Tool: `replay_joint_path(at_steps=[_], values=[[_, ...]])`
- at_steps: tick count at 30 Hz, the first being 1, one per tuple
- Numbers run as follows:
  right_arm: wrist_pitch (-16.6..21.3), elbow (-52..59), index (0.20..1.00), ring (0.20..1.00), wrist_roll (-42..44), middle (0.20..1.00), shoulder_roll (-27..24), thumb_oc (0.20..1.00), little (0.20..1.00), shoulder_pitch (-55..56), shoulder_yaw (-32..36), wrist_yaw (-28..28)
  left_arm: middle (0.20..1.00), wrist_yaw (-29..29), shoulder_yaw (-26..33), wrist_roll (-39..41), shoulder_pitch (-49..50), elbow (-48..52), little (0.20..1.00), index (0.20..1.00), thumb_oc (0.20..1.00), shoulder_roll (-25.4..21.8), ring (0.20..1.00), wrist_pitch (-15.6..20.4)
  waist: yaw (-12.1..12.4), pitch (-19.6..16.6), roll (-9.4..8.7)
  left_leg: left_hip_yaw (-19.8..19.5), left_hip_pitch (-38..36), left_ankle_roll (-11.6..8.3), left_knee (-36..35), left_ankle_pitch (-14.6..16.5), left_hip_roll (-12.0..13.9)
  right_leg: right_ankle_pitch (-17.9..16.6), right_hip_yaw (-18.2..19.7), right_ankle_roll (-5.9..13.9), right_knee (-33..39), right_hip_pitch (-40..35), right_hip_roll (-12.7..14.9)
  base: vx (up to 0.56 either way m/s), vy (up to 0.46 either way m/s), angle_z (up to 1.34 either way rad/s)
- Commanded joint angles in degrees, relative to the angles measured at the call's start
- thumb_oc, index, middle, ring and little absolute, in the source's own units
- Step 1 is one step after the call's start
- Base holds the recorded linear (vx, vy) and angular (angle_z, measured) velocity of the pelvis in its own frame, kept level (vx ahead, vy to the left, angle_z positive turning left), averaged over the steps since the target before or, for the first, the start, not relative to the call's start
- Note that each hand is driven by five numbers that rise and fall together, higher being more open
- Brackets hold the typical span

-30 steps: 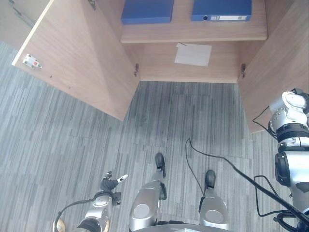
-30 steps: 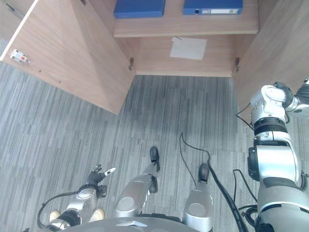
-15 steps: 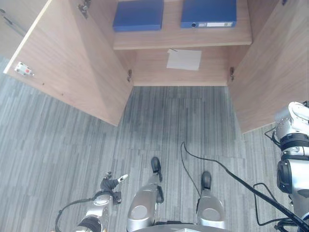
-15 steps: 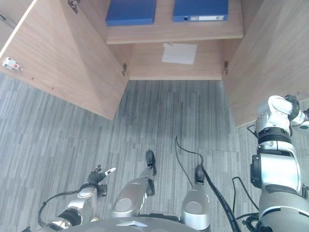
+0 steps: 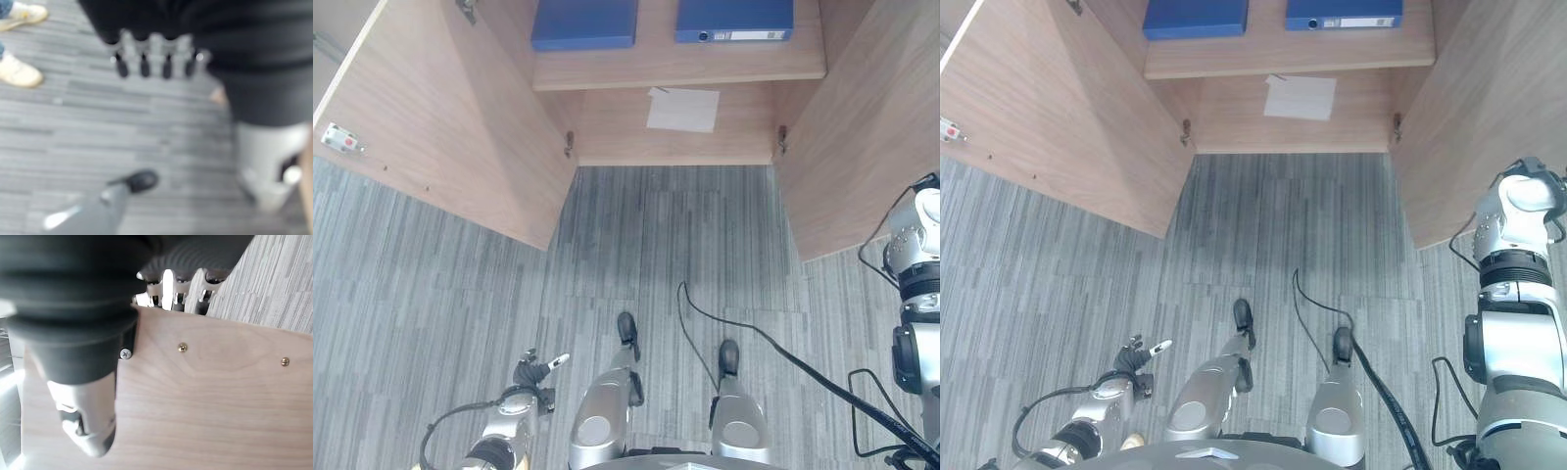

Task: Put the empty folder in the office cabinet

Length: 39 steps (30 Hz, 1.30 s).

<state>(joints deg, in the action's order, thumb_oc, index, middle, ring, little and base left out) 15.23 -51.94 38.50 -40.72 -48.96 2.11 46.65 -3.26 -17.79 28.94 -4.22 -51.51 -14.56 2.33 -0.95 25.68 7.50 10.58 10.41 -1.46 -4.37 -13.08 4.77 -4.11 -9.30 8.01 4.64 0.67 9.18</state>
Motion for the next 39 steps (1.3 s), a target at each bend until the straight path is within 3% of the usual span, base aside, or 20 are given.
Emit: replay_joint_path(at_steps=[1, 3, 7, 8, 14, 19, 23, 24, 27, 29, 39], values=[[-0.8, 0.5, 1.000, 1.000, 1.9, 1.000, -3.0, 1.000, 1.000, -7.3, -5.8, -13.6, 1.000, -0.2, -0.1, 1.4, -1.5, -2.5, 1.000, 1.000, 1.000, -1.9, 1.000, -0.6, 1.9, -0.5, -2.49, 0.5, -6.9, -3.56, 0.6, 11.4, 1.2, 3.2, -0.8, -3.41, -5.3, 6.6, -0.2, 0.01, 0.012, -0.10], [-1.4, 0.2, 1.000, 1.000, 3.0, 1.000, -2.7, 1.000, 1.000, -8.8, -7.5, -19.5, 1.000, 0.5, 0.4, 1.4, -1.8, -3.2, 1.000, 1.000, 1.000, -2.3, 1.000, -1.3, 2.3, -0.3, -2.53, 0.2, -6.8, -3.70, 0.4, 11.2, 1.2, 3.4, -1.3, -3.45, -5.6, 6.6, -0.2, 0.00, 0.017, -0.12], [-1.0, 0.5, 1.000, 1.000, 5.1, 1.000, -2.1, 1.000, 1.000, -8.9, -8.6, -21.5, 1.000, 0.9, 1.2, 1.4, -1.5, -4.0, 1.000, 1.000, 1.000, -2.4, 1.000, -1.2, 2.6, -0.3, -2.73, 0.1, -6.7, -3.68, 0.5, 11.1, 1.3, 3.3, -1.7, -3.38, -5.8, 6.6, -0.1, 0.00, 0.000, 0.00], [-1.8, 0.7, 1.000, 1.000, 4.5, 1.000, -1.6, 1.000, 1.000, -8.7, -8.7, -24.7, 1.000, 1.5, 1.6, 1.2, -1.2, -4.5, 1.000, 1.000, 1.000, -2.5, 1.000, -0.9, 2.9, -0.2, -2.91, 0.0, -7.1, -3.62, 0.4, 11.2, 1.3, 3.6, -2.2, -3.33, -5.9, 6.2, 0.0, 0.02, 0.032, -0.01], [-4.0, 1.6, 1.000, 1.000, 3.5, 1.000, 0.0, 1.000, 1.000, -8.9, -10.6, -28.6, 1.000, 2.5, 2.0, 0.4, -1.1, -4.7, 1.000, 1.000, 1.000, -2.8, 1.000, -1.0, 3.8, -0.6, -3.29, -0.5, -7.0, -3.39, 0.4, 11.1, 1.1, 3.1, -2.7, -3.10, -5.5, 5.8, 0.1, 0.00, 0.006, 0.00], [-5.2, 3.3, 1.000, 1.000, 2.3, 1.000, 2.3, 1.000, 1.000, -8.2, -13.4, -36.1, 1.000, 3.3, 2.3, 0.0, -0.3, -5.6, 1.000, 1.000, 1.000, -3.2, 1.000, 0.1, 4.7, -1.2, -3.88, -0.8, -7.9, -3.15, 0.3, 11.3, 0.8, 2.7, -3.3, -2.83, -4.6, 4.2, 0.2, 0.01, 0.039, -0.04], [-5.8, 5.0, 1.000, 1.000, 1.0, 1.000, 3.7, 1.000, 1.000, -7.2, -15.0, -38.8, 1.000, 4.0, 2.5, 0.0, 0.2, -5.6, 1.000, 1.000, 1.000, -3.4, 1.000, 0.3, 5.1, -1.6, -4.13, -1.0, -8.2, -2.99, 0.3, 11.4, 0.5, 2.5, -3.5, -2.68, -4.4, 3.7, 0.3, 0.00, 0.068, -0.03], [-7.1, 8.1, 1.000, 1.000, -1.0, 1.000, 5.8, 1.000, 1.000, -5.2, -16.8, -41.0, 1.000, 4.9, 2.6, -0.2, 0.7, -6.0, 1.000, 1.000, 1.000, -3.3, 1.000, 0.5, 5.3, -2.3, -4.55, -0.9, -8.7, -2.85, 0.3, 11.4, 0.4, 2.2, -3.9, -2.51, -3.9, 2.8, 0.4, 0.01, 0.095, -0.04], [-8.0, 9.4, 1.000, 1.000, -1.9, 1.000, 6.6, 1.000, 1.000, -4.3, -17.3, -41.4, 1.000, 5.2, 2.6, -0.2, 1.0, -6.0, 1.000, 1.000, 1.000, -3.2, 1.000, 0.6, 5.3, -2.6, -4.70, -0.9, -9.0, -2.80, 0.3, 11.5, 0.3, 2.1, -4.1, -2.44, -3.8, 2.5, 0.5, 0.01, 0.078, -0.03], [-10.4, 13.9, 1.000, 1.000, -4.0, 1.000, 10.1, 1.000, 1.000, -0.4, -20.0, -40.1, 1.000, 5.2, 2.8, 0.2, 2.0, -5.4, 1.000, 1.000, 1.000, -2.5, 1.000, 0.8, 5.5, -3.5, -5.35, -0.7, -10.1, -2.34, 0.2, 11.8, 0.0, 1.6, -4.2, -2.11, -3.0, 1.2, 0.7, 0.03, 0.165, -0.02], [-11.0, 12.4, 1.000, 1.000, -6.4, 1.000, 15.3, 1.000, 1.000, -0.2, -23.7, -40.3, 1.000, 4.7, 3.8, 2.5, 3.0, -5.7, 1.000, 1.000, 1.000, -2.1, 1.000, 0.6, 8.1, -5.0, -6.70, -1.2, -11.3, -1.55, -0.2, 12.4, -0.9, 0.5, -5.8, -1.09, -1.6, -1.1, 1.3, 0.00, 0.094, 0.16]])
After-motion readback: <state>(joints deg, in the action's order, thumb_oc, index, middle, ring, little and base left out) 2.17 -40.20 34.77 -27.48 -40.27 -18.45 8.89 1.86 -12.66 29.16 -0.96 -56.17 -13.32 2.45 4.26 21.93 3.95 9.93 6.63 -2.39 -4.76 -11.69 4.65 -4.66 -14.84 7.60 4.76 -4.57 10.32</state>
